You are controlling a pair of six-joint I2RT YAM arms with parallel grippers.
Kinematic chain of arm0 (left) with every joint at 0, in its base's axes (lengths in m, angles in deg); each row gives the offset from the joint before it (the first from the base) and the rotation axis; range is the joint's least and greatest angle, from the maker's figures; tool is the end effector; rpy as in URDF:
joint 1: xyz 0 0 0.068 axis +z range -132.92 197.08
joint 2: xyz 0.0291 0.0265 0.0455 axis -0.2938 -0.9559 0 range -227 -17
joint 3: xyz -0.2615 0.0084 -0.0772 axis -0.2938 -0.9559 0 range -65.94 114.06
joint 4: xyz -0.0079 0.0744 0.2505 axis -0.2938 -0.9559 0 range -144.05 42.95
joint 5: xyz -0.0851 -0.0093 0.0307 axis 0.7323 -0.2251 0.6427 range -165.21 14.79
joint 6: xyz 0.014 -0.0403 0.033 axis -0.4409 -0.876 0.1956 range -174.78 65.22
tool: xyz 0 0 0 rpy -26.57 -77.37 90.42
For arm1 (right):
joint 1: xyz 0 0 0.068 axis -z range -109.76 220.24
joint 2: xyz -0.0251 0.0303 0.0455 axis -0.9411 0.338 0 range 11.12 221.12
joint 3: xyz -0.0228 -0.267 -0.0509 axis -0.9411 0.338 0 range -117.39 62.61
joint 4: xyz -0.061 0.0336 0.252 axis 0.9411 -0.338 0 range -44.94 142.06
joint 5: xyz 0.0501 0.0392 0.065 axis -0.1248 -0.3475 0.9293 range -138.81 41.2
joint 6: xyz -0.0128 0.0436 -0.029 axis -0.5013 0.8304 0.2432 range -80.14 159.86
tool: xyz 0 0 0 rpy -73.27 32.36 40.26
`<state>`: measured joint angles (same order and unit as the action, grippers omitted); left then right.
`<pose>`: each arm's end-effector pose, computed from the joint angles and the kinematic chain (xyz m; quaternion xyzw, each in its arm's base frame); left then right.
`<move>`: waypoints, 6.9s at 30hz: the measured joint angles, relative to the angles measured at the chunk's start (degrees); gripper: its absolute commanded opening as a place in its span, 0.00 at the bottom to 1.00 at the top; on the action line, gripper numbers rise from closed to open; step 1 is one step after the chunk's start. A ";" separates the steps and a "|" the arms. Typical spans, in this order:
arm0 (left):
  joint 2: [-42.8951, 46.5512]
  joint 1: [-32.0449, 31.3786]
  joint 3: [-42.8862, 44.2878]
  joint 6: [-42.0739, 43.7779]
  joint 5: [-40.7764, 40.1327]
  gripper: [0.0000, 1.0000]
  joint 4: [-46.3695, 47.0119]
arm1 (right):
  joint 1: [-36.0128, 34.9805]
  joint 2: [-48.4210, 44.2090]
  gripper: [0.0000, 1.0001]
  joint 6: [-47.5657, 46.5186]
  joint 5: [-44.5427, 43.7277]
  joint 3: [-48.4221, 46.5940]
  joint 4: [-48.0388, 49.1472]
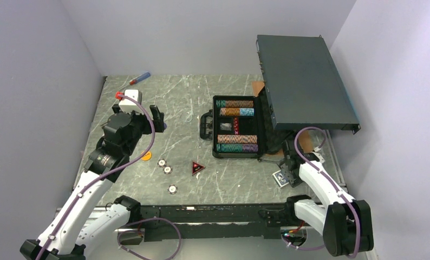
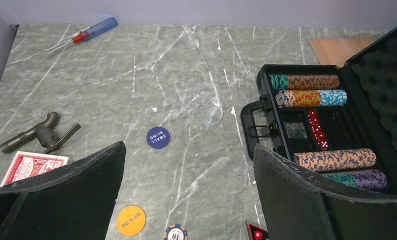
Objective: Pack up texas hold em set
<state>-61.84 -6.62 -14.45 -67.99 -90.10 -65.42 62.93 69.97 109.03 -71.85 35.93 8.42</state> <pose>0.1643 -0.0622 0.3655 -0.0111 0.7733 -0.1029 0.6255 0.1496 0.0051 0.1563 0.5209 0.8214 -0.0808 0.2178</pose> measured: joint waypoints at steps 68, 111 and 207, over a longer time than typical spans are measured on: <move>1.66 0.37 0.28 -0.02 -5.88 0.99 0.66 | -29.55 60.85 0.00 -54.34 -11.26 -76.65 -12.83; -2.45 0.37 0.28 -0.02 -2.95 0.99 0.02 | -21.35 67.45 0.19 -50.77 -7.39 -73.64 -6.75; -29.49 39.80 8.00 -17.25 0.98 0.99 -21.99 | -44.39 29.11 0.92 -51.49 22.73 -40.57 21.81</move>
<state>-91.33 33.18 -6.45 -85.24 -89.12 -87.41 18.54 99.09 57.53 -49.12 -4.64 30.24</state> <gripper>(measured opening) 0.992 0.907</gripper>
